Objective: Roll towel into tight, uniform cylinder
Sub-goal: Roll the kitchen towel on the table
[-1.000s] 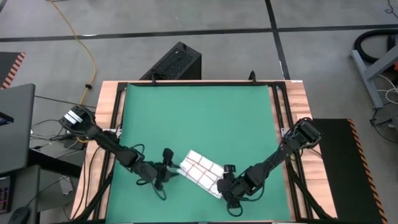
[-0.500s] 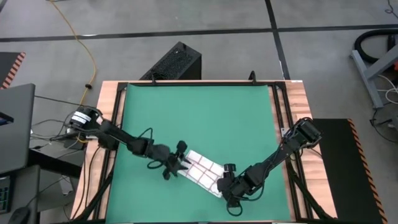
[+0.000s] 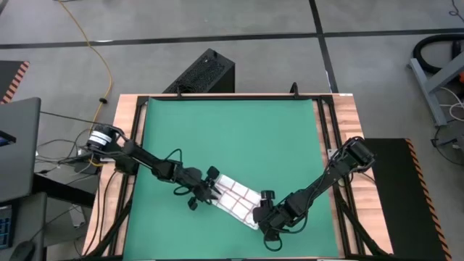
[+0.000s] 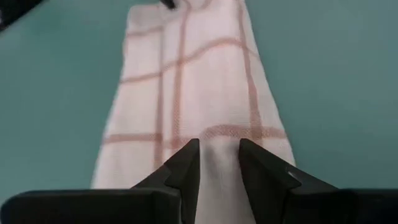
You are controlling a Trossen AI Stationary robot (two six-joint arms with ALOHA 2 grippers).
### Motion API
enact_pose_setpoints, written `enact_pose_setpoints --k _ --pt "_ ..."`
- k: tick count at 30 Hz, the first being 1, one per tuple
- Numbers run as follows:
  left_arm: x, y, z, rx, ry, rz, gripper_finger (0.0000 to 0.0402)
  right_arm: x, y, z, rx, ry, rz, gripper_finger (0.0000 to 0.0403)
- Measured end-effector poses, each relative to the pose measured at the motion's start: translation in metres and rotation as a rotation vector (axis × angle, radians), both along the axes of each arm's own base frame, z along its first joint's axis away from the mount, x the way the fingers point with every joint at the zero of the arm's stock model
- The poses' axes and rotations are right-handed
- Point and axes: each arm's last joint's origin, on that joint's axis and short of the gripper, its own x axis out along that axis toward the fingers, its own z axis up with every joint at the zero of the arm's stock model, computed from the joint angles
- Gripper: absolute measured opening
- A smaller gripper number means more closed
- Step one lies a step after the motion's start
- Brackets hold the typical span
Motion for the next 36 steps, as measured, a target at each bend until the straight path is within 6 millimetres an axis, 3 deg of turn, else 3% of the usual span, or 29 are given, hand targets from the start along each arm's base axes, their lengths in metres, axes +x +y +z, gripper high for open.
enact_pose_setpoints --k 11,29,36 --pt "0.017 0.004 -0.039 -0.039 0.164 0.077 0.0082 -0.003 0.005 0.0 0.021 0.014 0.02 0.0245" --pt "0.017 0.015 -0.043 -0.188 0.264 0.174 0.0056 -0.055 0.043 -0.004 -0.011 0.071 -0.085 0.0245" --pt "0.017 0.015 -0.043 -0.252 0.289 0.204 0.0056 -0.062 0.061 0.003 -0.074 -0.196 -0.12 0.0245"
